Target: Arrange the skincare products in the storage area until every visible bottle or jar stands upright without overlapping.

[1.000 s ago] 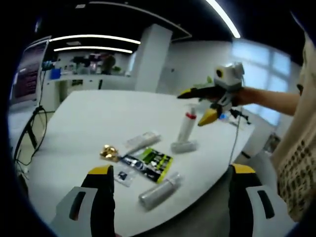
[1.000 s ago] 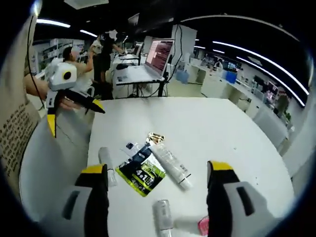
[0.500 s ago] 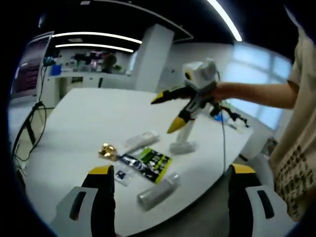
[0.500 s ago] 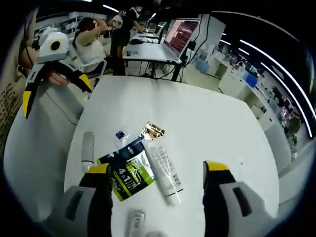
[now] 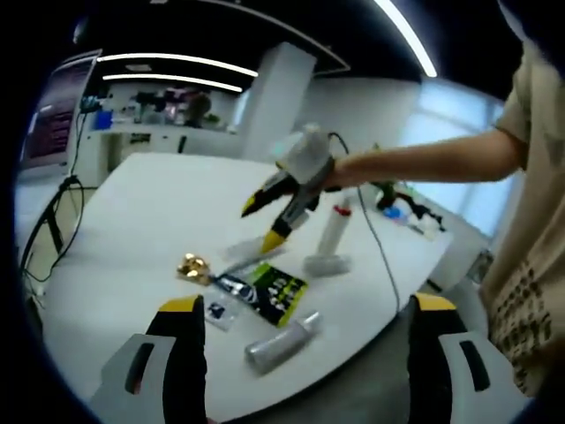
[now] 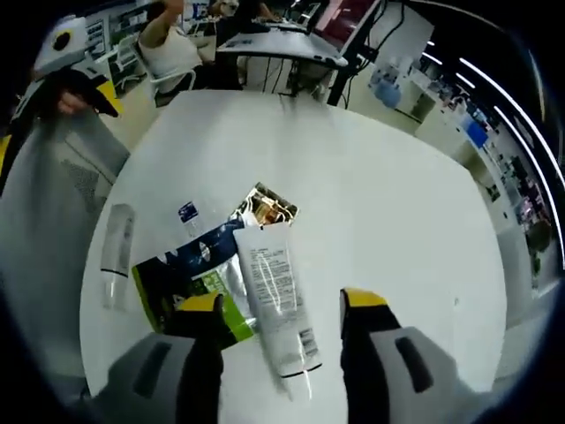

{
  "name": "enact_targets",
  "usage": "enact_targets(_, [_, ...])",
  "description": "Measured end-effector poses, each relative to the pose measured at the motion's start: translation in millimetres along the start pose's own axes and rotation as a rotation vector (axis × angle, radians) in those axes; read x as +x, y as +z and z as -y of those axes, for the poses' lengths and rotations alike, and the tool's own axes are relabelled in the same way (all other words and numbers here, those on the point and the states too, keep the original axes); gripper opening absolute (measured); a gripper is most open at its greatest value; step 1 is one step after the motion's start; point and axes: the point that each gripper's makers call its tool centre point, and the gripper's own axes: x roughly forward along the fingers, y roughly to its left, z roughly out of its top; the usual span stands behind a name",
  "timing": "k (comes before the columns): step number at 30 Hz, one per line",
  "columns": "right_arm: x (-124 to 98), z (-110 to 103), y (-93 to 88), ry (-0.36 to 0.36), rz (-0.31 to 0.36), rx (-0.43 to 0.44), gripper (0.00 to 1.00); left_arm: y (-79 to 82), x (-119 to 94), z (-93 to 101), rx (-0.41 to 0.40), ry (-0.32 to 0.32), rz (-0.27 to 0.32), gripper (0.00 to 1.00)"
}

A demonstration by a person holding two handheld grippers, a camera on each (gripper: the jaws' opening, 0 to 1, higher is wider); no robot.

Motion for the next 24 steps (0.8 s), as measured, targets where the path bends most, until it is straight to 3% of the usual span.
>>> enact_targets(7, [19,-4,-8.7,0.044,-0.039,-0.016,0.49,-5.0,2,1.8,0.044,0.0,-0.034,0.93])
enact_targets(13, [32,-5,-16.8,0.06,-0.073,-0.029,0.46,-4.5,2,2.2,0.031,0.003,-0.037,0.93])
enact_targets(24, [40,-5,-12.8,0.122,-0.049,0.004,0.34,-4.4,3,1.9,0.016,0.0,-0.039,0.93])
